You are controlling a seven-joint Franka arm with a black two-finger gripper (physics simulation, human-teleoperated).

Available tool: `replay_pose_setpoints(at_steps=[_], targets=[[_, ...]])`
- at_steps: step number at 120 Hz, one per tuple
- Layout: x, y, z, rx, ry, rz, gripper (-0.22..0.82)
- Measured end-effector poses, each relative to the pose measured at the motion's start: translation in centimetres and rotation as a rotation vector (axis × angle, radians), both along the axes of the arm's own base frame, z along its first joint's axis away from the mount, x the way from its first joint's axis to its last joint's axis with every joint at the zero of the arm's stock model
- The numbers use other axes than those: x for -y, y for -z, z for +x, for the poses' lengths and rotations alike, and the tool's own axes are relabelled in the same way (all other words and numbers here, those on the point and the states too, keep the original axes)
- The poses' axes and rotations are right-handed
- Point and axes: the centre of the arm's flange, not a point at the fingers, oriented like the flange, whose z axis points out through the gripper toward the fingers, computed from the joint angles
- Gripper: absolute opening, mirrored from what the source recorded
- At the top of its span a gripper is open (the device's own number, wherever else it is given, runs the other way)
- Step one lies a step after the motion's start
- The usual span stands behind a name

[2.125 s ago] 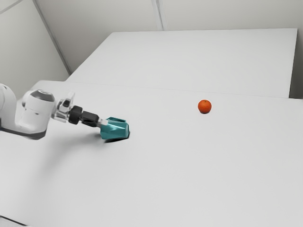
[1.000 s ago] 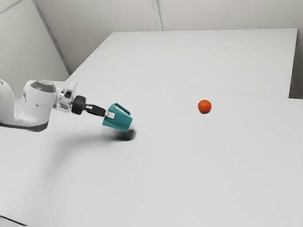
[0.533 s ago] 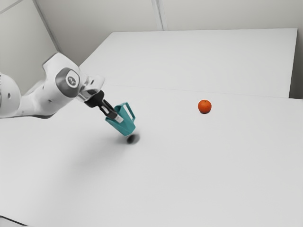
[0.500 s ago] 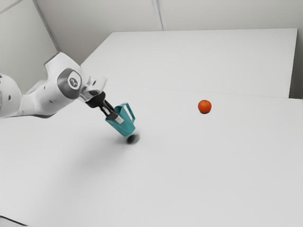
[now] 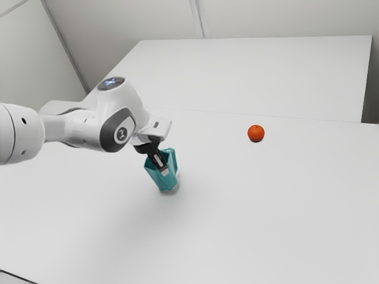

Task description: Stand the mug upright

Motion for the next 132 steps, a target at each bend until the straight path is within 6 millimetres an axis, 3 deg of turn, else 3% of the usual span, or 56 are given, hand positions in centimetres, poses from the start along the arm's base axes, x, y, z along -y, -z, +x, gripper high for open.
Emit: replay_pose_setpoints(at_steps=[22, 67, 86, 97, 112, 132], targets=[[-6.0, 0.3, -0.7, -0.004, -0.224, 0.020, -0.18], [-5.4, 1.3, -1.3, -0.010, -0.361, 0.005, -0.18], [-5.4, 1.4, -1.3, -0.012, -0.398, -0.002, 0.17], [-5.4, 1.3, -1.3, -0.010, -0.414, -0.004, 0.32], [-4.9, 0.4, -1.4, 0.010, -0.423, 0.003, 0.45], [-4.2, -4.0, -1.1, 0.069, -0.434, 0.021, 0.53]])
